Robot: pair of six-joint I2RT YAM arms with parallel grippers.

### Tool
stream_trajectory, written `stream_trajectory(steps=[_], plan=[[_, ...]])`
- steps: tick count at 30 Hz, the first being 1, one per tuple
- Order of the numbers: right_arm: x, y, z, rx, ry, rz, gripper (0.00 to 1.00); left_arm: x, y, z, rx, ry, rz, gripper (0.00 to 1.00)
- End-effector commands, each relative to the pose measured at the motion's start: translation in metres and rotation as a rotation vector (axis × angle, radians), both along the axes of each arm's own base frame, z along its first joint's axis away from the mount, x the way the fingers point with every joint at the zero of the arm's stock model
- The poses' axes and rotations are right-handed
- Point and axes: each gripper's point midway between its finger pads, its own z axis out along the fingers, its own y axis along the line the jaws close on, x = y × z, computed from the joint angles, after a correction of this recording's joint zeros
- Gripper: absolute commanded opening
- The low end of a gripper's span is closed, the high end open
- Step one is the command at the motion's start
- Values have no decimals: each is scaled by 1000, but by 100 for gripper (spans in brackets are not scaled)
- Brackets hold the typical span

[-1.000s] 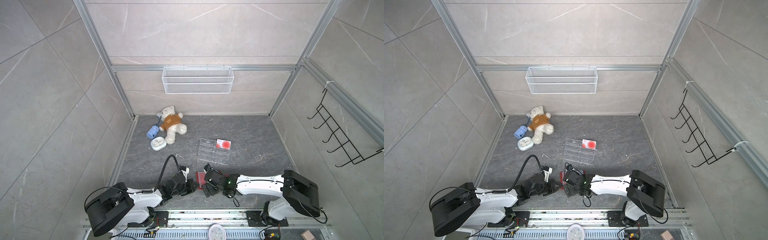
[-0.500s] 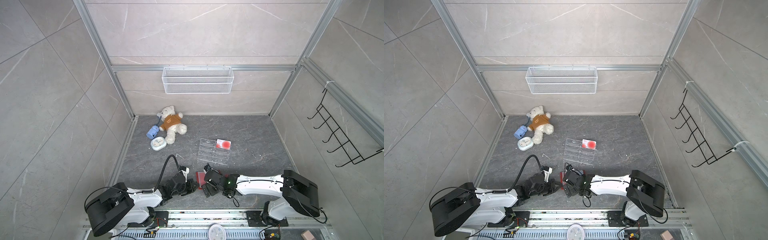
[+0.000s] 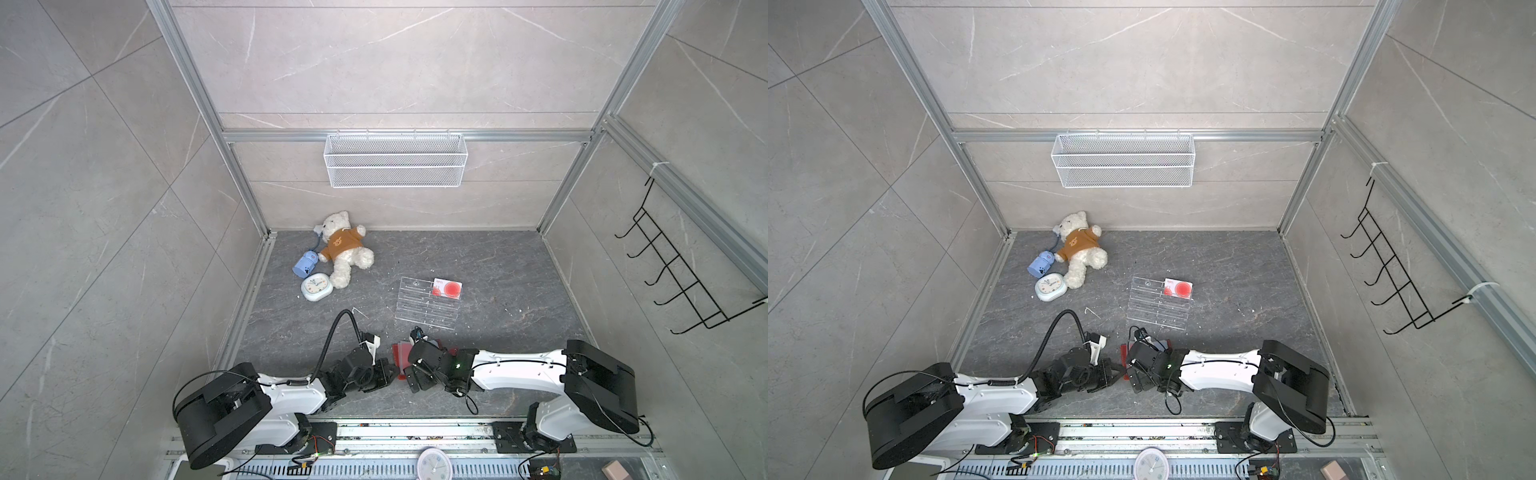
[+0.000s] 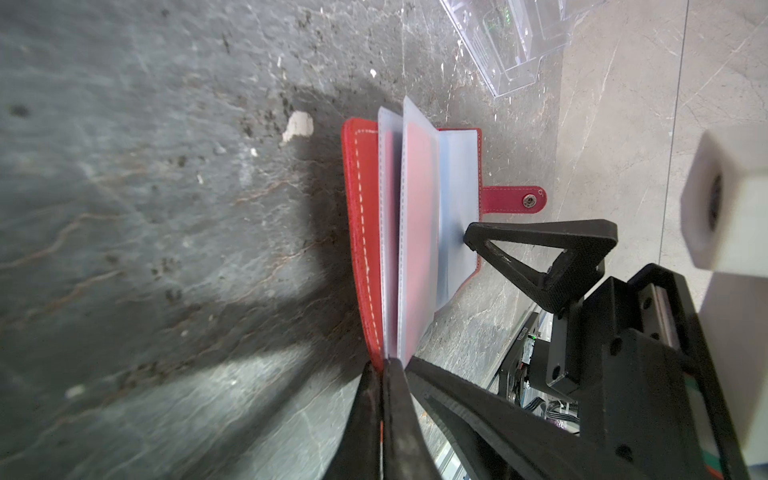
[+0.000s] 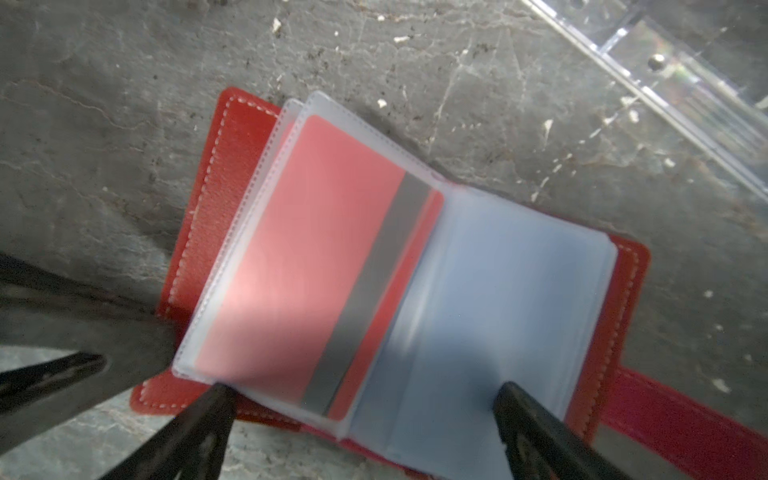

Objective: Take the credit cards out of the card holder

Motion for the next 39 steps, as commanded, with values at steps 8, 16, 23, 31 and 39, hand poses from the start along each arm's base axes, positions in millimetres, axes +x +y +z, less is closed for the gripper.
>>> stream_trajectory(steps=[8,16,23,31,39], plan=[[18,-23,11,-35,-57,-108,100,1,-15,14,-36,-38,-37,0],[23,-31,18,-38,-99,-143,100,2,-17,14,-36,-38,-45,0],[25,-40,27,-27,-132,-177,100,1,-16,13,-31,-36,-39,0],[22,-50,26,-42,-129,-199,100,2,-14,10,-19,-31,-32,0],[18,-62,26,-36,-133,-234,100,1,-10,5,5,-16,-20,0]])
